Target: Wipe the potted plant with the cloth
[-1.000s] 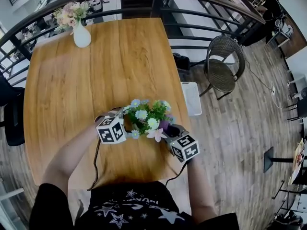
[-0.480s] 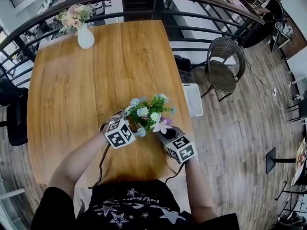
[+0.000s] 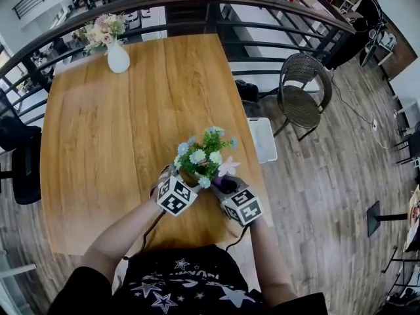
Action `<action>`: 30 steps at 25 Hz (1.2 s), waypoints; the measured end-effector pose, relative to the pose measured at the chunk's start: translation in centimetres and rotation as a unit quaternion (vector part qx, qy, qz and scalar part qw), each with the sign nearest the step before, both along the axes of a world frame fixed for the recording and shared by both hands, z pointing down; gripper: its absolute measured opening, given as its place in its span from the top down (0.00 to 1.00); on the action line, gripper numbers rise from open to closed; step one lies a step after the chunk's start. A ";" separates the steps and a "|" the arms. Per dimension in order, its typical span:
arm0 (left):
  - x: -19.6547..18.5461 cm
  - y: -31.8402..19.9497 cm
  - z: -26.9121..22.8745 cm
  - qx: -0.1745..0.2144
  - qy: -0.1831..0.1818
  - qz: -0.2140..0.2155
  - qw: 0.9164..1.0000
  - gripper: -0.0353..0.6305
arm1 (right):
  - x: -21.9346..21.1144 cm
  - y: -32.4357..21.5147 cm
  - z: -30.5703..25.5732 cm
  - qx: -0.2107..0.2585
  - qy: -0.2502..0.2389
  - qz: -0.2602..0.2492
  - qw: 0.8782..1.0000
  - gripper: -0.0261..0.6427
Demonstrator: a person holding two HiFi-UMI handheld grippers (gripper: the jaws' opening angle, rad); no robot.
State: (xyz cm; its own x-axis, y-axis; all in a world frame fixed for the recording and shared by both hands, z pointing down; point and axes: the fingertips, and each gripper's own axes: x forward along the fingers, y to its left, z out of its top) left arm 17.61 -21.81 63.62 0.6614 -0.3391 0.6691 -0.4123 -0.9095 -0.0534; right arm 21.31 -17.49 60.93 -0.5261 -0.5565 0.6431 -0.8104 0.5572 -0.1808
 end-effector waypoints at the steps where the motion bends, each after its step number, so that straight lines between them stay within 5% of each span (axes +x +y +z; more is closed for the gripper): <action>1: 0.1 0.0 0.0 0.001 0.000 -0.007 1.000 0.32 | -0.2 0.2 0.0 0.000 -0.001 -0.003 1.000 0.84; 11: 0.7 -0.1 0.1 0.010 -0.001 -0.047 0.999 0.32 | -1.3 1.1 -0.6 0.004 0.006 -0.022 1.000 0.84; 17: 0.4 0.5 1.2 -0.005 0.010 -0.027 1.000 0.32 | -0.3 1.2 0.9 0.013 0.020 -0.003 1.000 0.84; 30: -5.4 4.0 -1.7 0.005 0.062 -0.019 0.998 0.32 | 1.6 3.5 -1.3 0.029 0.032 0.140 0.989 0.84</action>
State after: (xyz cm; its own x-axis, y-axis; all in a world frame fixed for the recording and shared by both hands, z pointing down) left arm 12.18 -17.80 61.93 0.7248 -0.3729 0.5794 -0.4512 -0.8924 -0.0098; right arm 22.92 -14.00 59.64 -0.3059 -0.7113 0.6328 -0.9431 0.3174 -0.0992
